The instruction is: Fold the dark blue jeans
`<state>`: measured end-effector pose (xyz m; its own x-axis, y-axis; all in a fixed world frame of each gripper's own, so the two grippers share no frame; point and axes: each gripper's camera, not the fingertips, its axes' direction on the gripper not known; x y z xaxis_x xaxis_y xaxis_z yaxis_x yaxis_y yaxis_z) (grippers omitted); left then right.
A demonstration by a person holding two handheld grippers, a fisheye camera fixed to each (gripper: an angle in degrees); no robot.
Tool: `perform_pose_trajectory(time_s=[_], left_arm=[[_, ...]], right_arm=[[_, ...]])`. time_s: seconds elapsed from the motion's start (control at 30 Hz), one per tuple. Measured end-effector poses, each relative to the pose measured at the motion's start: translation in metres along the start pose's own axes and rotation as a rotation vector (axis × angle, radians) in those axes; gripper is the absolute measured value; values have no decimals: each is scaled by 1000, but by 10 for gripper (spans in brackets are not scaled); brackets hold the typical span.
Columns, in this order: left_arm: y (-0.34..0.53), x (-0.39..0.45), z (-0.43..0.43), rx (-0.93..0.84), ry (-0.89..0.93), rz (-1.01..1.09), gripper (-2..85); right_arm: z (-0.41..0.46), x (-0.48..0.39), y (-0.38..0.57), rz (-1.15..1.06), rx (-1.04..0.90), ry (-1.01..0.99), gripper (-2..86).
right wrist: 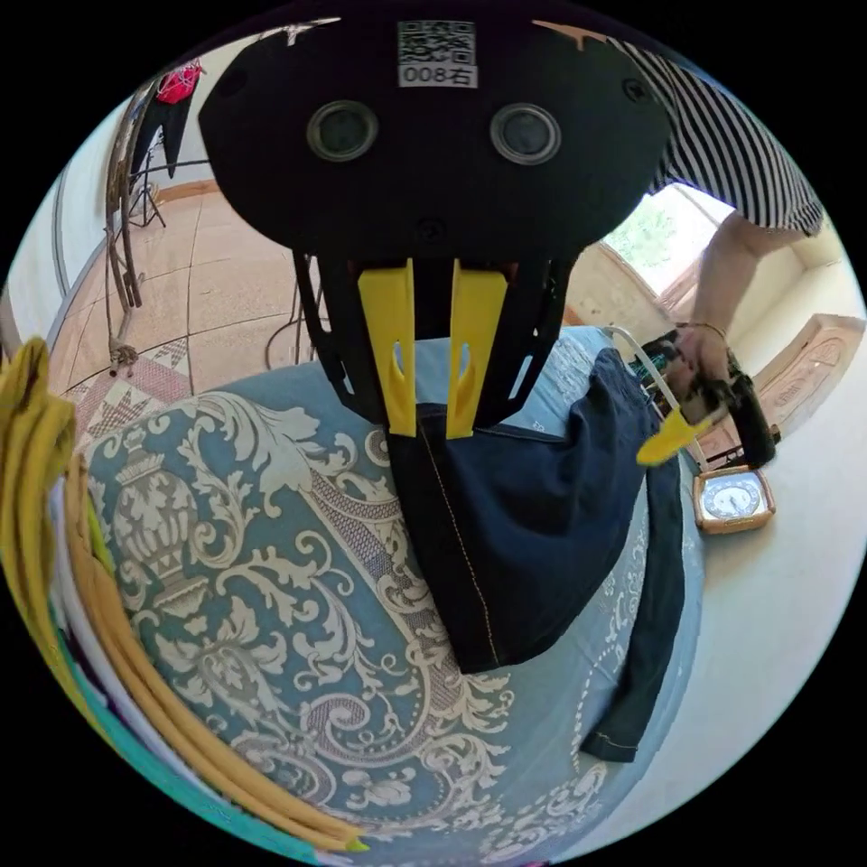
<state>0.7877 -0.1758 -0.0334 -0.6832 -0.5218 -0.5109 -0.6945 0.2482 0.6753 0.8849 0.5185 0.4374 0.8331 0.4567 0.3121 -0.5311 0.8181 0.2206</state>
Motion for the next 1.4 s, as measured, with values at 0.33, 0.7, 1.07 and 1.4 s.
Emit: perform_pose_trajectory(time_s=[0.33, 0.7, 1.07, 1.4], left_arm=[[-205, 50, 90, -341, -286, 481, 123], [-259, 73, 85, -357, -155, 620, 25], [-315, 43, 83, -153, -132, 322, 73], [-241, 30, -13, 176, -393, 137, 98]], right_arm=[[-35, 4, 10, -42, 101, 89, 89], [-142, -15, 46, -219, 145, 151, 15], [-153, -20, 34, -194, 44, 281, 11], [-199, -103, 20, -348, 298, 103, 80]])
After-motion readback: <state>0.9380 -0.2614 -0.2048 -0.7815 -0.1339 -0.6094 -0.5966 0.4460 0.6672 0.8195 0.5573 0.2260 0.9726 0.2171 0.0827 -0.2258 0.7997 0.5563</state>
